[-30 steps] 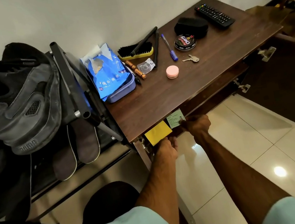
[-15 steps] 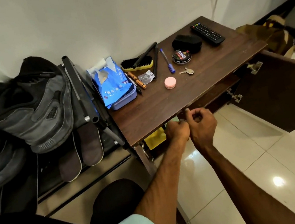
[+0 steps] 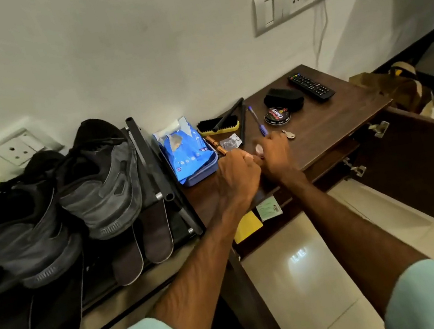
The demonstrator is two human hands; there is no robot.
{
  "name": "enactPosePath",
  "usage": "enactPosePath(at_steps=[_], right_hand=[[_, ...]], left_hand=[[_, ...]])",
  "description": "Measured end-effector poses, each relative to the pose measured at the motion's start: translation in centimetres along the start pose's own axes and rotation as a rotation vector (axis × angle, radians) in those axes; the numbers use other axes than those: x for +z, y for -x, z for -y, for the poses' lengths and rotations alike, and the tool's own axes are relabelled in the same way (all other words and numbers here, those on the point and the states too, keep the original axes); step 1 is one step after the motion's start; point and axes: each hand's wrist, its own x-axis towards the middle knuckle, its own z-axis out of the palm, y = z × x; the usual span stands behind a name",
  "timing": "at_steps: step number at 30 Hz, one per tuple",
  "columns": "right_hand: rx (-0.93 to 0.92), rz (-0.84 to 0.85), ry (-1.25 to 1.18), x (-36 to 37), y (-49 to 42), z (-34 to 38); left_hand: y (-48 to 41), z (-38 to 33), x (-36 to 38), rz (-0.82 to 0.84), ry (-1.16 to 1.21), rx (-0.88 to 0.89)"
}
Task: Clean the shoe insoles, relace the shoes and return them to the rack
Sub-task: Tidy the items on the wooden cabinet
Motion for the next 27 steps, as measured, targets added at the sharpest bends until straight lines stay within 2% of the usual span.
enactPosePath(at_steps=[2, 4, 7, 10, 12, 13, 15, 18, 21, 24, 27], right_hand=[[-0.033, 0.018, 0.097, 0.7, -0.3, -1.1], [-0.054, -0.016, 0.047, 1.1, 0.0, -2.9], [0.008, -0.184, -0.112, 0.1, 1.9, -6.0], [0.149, -0.381, -0.155, -2.1, 3.8, -8.8], [0.226, -0.427, -0.172, -3.2, 4.5, -10.1], [0.251, -0.439, -0.199, -3.6, 4.9, -10.5], [0.275, -0.489, -0.274, -4.0, 6.0, -11.2], [0.297, -0.559, -0.409, -3.5, 8.4, -11.6], [0.363, -0.567, -0.524, -2.2, 10.3, -11.3], [0.427, -0.544, -0.597, -1.0, 11.6, -11.1], [0.482, -0.499, -0.659, 0.3, 12.6, -11.6]], left_hand=[[-1.4, -0.7, 0.3, 0.003, 0.049, 0.040], [-3.0, -1.5, 1.5, 0.033, 0.086, 0.088], [-5.1, -2.8, 4.5, 0.112, 0.030, 0.248], [-6.1, -3.7, 8.5, 0.275, -0.118, 0.507], [-6.6, -3.6, 11.2, 0.359, -0.261, 0.669], [-6.7, -3.7, 11.6, 0.388, -0.364, 0.695], [-6.5, -3.9, 12.0, 0.343, -0.496, 0.718], [-6.2, -3.3, 11.4, 0.274, -0.510, 0.738], [-6.9, -2.9, 9.9, 0.305, -0.529, 0.770], [-6.9, -3.9, 8.4, 0.319, -0.494, 0.660], [-4.4, -4.4, 8.5, 0.317, -0.260, 0.543]])
